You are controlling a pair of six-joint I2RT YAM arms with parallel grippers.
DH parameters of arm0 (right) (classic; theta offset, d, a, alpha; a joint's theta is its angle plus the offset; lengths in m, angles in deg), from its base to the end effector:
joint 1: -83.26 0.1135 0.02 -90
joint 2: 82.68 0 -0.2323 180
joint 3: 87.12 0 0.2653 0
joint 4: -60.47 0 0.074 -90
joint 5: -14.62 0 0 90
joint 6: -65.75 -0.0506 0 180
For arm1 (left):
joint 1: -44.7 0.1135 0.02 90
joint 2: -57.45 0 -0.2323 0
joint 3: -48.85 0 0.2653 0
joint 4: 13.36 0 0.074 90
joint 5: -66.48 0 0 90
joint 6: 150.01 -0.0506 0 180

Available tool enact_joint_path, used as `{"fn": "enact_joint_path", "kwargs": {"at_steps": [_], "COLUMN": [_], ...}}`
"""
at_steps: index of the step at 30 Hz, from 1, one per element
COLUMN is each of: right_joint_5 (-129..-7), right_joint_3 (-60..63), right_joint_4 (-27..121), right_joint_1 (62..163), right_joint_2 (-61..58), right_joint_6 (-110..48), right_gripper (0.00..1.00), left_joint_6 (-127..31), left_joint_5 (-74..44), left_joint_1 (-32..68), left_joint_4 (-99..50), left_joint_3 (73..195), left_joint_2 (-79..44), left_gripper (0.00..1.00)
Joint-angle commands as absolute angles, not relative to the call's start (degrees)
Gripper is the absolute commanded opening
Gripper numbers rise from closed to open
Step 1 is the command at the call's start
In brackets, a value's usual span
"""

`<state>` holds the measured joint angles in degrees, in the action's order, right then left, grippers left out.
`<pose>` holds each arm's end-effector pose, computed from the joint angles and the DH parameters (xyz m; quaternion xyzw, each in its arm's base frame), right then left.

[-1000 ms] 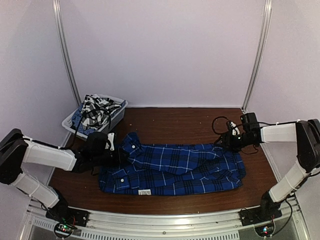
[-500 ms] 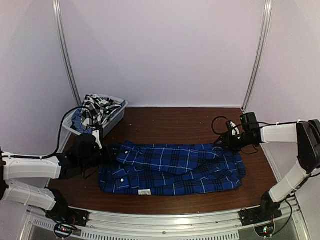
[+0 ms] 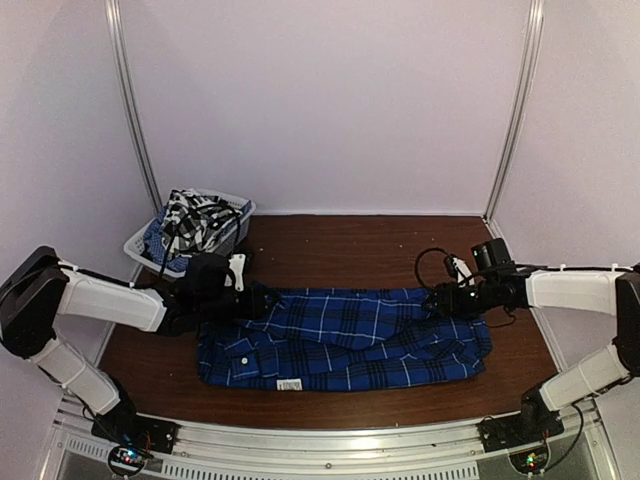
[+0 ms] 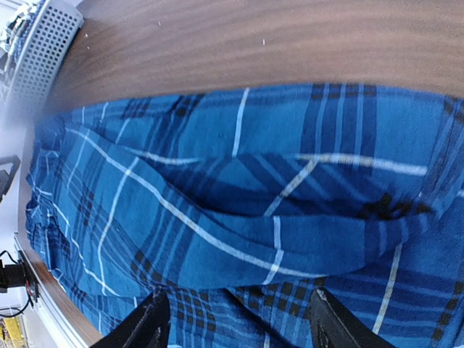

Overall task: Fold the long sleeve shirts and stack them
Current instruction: Rotate the rectangle-folded shirt at the center of the board.

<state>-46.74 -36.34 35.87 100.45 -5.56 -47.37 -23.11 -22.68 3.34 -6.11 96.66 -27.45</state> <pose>0.2609 0.1061 0.1303 -0.0353 0.9162 0.3304 0.2238 0.2390 -0.2114 0.1229 0.0373 0.8645 -0.3212 0.3848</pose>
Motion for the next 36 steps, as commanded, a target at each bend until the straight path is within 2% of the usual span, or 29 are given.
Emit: {"fn": "enact_joint_path", "kwargs": {"at_steps": [1, 11, 20, 27, 36], "right_joint_5": [-49.83, -54.54, -60.31, -61.07, -59.47], "right_joint_3": [-39.82, -40.77, -35.77, -21.79, 6.75], "right_joint_4": [38.15, 42.08, 41.16, 38.24, 26.48], "right_joint_1": [102.62, 102.96, 102.86, 102.42, 102.33], "right_joint_2": [-4.98, 1.98, 10.68, 22.44, 41.09], "right_joint_6": [-50.14, -51.91, -50.25, -46.26, -35.16], "right_gripper": [0.67, 0.66, 0.66, 0.66, 0.67], "left_joint_6": [-27.35, -27.26, -21.13, -17.08, -16.84], "left_joint_5": [-18.59, -24.93, -28.67, -34.83, -42.17], "left_joint_1": [2.95, 2.95, 1.59, -4.73, -12.61], "left_joint_4": [-3.8, -7.12, -2.27, -3.74, -10.3], "left_joint_3": [100.3, 98.12, 90.47, 92.28, 96.1], "left_joint_2": [-32.44, -38.69, -39.38, -39.99, -39.63], "left_gripper": [0.52, 0.52, 0.5, 0.51, 0.52]}}
